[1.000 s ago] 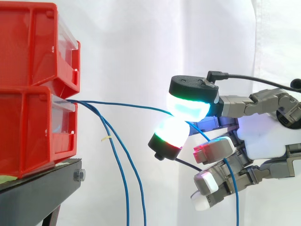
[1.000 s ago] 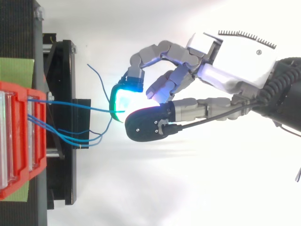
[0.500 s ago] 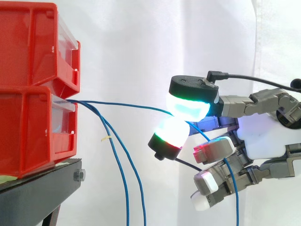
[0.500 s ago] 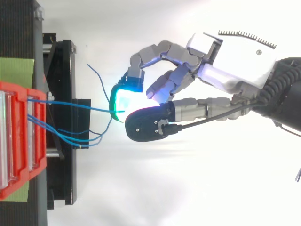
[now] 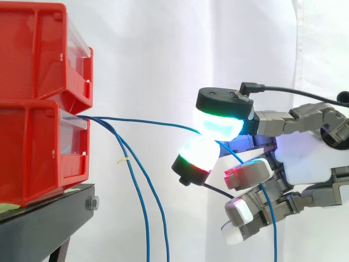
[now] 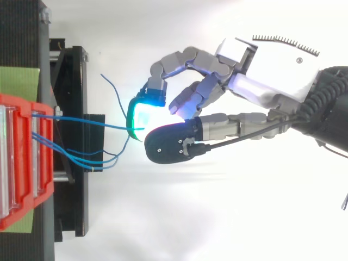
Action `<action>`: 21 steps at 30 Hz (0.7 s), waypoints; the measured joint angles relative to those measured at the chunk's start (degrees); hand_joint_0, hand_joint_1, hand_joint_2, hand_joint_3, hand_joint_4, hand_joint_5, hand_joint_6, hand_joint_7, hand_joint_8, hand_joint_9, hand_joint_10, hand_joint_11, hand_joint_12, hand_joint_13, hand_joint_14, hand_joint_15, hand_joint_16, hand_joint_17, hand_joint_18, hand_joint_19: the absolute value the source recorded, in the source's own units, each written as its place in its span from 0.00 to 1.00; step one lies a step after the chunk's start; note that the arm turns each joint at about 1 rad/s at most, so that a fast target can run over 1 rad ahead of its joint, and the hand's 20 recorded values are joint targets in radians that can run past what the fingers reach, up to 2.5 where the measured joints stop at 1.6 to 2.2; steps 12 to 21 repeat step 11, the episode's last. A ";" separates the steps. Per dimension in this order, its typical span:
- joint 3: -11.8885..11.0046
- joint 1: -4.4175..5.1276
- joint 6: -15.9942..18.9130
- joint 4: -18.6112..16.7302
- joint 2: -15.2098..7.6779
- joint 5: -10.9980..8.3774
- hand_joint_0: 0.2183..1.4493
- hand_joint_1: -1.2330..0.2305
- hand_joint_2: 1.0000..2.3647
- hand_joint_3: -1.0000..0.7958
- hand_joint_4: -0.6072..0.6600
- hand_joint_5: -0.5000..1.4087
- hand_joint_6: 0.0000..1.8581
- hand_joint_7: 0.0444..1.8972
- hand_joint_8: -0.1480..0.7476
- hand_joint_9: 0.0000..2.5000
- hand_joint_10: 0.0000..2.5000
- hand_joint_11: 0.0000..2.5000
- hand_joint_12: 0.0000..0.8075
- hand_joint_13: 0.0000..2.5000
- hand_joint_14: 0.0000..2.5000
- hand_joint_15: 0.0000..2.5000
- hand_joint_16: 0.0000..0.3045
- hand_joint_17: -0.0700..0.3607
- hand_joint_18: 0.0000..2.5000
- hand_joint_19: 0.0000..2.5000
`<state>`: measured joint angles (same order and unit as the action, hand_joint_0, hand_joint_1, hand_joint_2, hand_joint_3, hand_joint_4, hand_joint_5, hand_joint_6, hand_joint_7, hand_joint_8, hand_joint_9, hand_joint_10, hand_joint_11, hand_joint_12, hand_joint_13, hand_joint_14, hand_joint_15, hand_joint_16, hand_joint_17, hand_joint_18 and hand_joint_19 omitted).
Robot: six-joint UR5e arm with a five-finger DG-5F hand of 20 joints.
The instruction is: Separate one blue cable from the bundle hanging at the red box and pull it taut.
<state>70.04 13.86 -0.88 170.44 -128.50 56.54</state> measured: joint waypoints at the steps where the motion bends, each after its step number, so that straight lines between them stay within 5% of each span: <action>1: 0.00 0.00 0.00 0.01 0.00 0.01 0.35 0.33 0.02 0.49 0.34 0.18 0.51 0.59 0.38 0.51 0.01 0.57 0.41 0.41 0.01 0.33 0.16 0.42 0.23 0.22; 21: 0.00 -0.02 0.00 -0.02 0.00 -0.02 0.35 0.33 0.02 0.48 0.34 0.18 0.51 0.59 0.38 0.51 0.01 0.58 0.41 0.41 0.01 0.34 0.16 0.42 0.23 0.22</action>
